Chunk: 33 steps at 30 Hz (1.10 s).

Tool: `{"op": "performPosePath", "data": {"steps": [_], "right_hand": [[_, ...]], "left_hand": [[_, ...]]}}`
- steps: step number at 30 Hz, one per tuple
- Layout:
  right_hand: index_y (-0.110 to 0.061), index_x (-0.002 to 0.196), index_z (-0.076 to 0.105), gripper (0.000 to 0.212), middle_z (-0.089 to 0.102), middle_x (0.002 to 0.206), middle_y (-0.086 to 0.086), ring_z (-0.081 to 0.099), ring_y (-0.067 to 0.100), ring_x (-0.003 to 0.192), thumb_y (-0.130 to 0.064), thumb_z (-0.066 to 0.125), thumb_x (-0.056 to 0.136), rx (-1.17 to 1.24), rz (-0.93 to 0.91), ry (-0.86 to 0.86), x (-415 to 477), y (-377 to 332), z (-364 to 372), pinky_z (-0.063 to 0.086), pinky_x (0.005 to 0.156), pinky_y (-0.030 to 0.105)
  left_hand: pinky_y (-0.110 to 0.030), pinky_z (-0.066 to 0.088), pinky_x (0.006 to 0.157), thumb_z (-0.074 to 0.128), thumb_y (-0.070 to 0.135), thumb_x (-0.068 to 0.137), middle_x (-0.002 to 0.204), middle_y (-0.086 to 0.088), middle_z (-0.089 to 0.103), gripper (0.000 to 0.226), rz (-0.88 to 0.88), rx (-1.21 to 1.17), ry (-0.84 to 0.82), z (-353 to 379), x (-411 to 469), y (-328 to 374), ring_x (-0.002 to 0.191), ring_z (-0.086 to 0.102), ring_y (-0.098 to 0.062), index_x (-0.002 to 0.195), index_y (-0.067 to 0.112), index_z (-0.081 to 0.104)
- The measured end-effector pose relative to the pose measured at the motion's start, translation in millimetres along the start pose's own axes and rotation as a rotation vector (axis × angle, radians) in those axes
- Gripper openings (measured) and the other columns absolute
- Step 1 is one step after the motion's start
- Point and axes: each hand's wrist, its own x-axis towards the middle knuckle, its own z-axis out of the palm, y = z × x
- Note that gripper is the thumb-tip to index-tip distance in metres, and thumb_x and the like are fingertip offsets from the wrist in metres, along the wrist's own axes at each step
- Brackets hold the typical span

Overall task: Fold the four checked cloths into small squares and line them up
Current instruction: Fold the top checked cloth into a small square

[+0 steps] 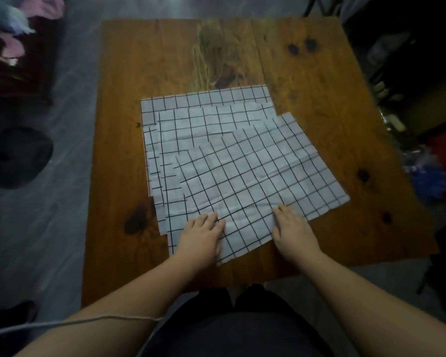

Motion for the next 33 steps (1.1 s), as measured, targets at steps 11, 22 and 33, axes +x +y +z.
{"op": "performPosePath", "data": {"steps": [11, 22, 33], "right_hand": [[-0.029, 0.156, 0.021, 0.062, 0.016, 0.166, 0.005, 0.01, 0.028, 0.153, -0.032, 0.04, 0.096, -0.127, 0.002, 0.065, 26.9, 5.7, -2.7, 0.015, 0.123, 0.052], [-0.022, 0.159, 0.02, 0.062, 0.014, 0.168, 0.002, 0.007, 0.018, 0.154, -0.034, 0.044, 0.103, 0.059, -0.227, 0.087, -82.1, 59.5, 43.2, 0.01, 0.125, 0.038], [-0.018, 0.159, -0.002, 0.082, -0.005, 0.168, 0.004, -0.006, 0.019, 0.155, -0.029, 0.054, 0.099, -0.206, -0.404, 0.049, -81.8, 99.6, 73.5, 0.003, 0.125, 0.038]], "left_hand": [[-0.046, 0.013, 0.122, 0.045, 0.04, 0.097, 0.161, -0.005, 0.024, 0.065, 0.085, 0.007, 0.073, 42.7, -31.6, 63.0, 0.149, 0.015, -0.03, 0.156, 0.031, 0.02], [-0.044, 0.01, 0.124, 0.05, 0.032, 0.097, 0.167, -0.008, 0.012, 0.07, -0.055, -0.108, 0.126, 75.3, -34.5, 176.4, 0.154, 0.005, -0.027, 0.158, 0.023, 0.015], [-0.044, -0.004, 0.125, 0.055, 0.037, 0.097, 0.168, -0.006, -0.009, 0.088, -0.148, 0.058, 0.131, 87.0, -49.5, 87.9, 0.154, -0.012, -0.026, 0.159, 0.023, -0.006]]}}
